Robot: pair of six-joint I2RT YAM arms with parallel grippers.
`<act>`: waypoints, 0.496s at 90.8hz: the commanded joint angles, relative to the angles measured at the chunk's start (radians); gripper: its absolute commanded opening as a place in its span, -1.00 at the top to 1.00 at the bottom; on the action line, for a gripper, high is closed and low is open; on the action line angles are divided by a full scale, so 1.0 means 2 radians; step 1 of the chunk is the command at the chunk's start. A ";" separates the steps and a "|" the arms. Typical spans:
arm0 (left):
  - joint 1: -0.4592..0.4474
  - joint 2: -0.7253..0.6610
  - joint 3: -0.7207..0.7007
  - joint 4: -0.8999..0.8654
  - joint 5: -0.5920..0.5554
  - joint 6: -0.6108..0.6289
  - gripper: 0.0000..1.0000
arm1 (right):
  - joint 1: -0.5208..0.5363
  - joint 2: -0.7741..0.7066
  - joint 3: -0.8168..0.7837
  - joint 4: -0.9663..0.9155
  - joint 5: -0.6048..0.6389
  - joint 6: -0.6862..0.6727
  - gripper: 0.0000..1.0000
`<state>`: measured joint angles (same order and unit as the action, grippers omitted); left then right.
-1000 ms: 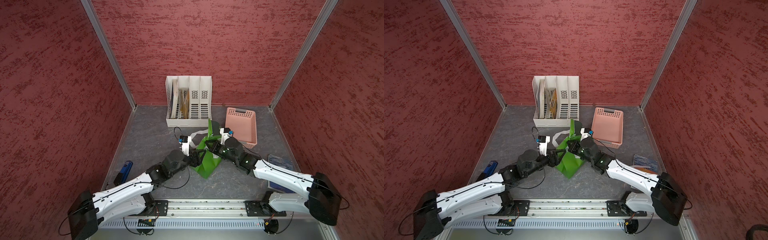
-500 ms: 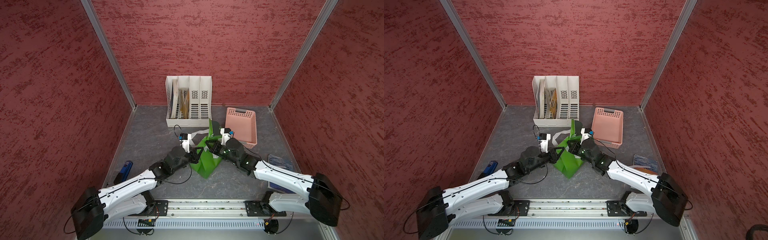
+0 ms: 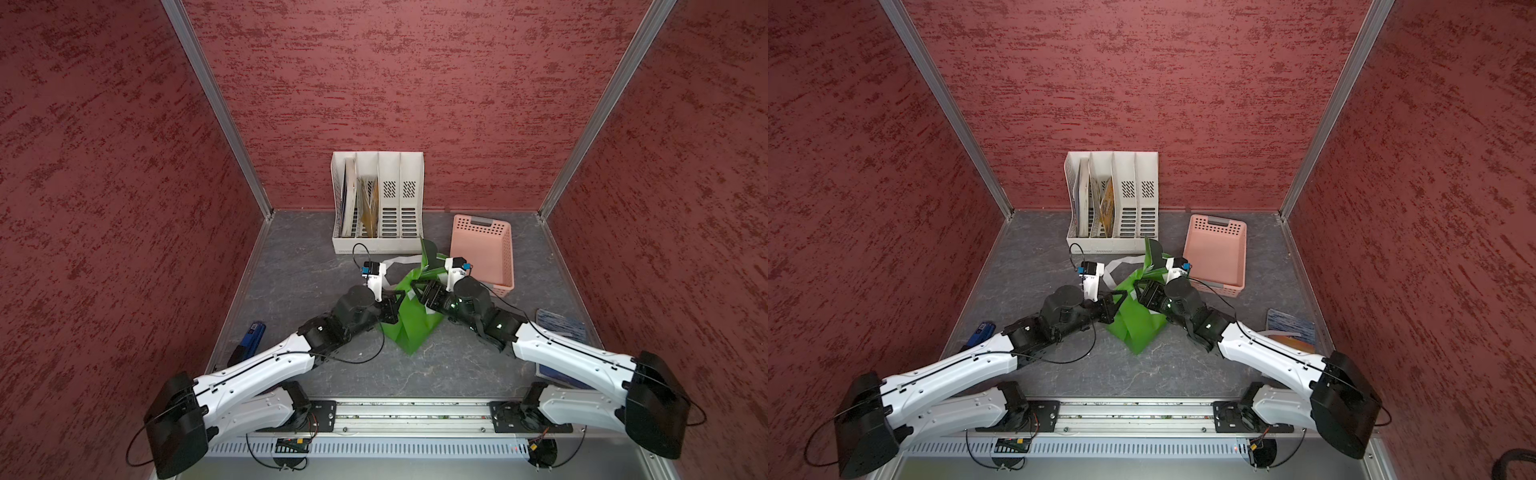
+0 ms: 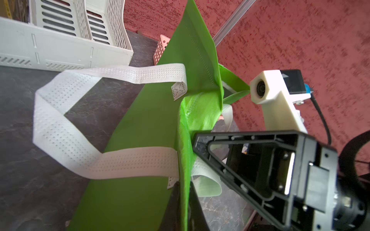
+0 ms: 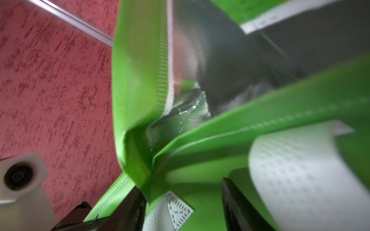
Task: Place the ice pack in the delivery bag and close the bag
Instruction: Seal the delivery bag at the center of the board.
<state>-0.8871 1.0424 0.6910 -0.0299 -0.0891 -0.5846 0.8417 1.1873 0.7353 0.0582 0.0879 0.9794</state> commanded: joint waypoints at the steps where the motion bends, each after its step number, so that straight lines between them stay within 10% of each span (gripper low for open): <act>1: -0.014 0.004 0.029 -0.047 -0.025 0.069 1.00 | 0.001 -0.029 0.058 -0.127 0.030 -0.031 -0.55; 45: -0.041 0.024 0.056 -0.057 -0.026 0.144 1.00 | -0.076 -0.070 0.189 -0.388 0.054 0.027 -0.83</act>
<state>-0.9581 1.0924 0.7898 -0.1581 -0.1661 -0.3428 0.7269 1.0073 1.0935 -0.6056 0.1986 1.0084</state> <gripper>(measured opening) 0.052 0.910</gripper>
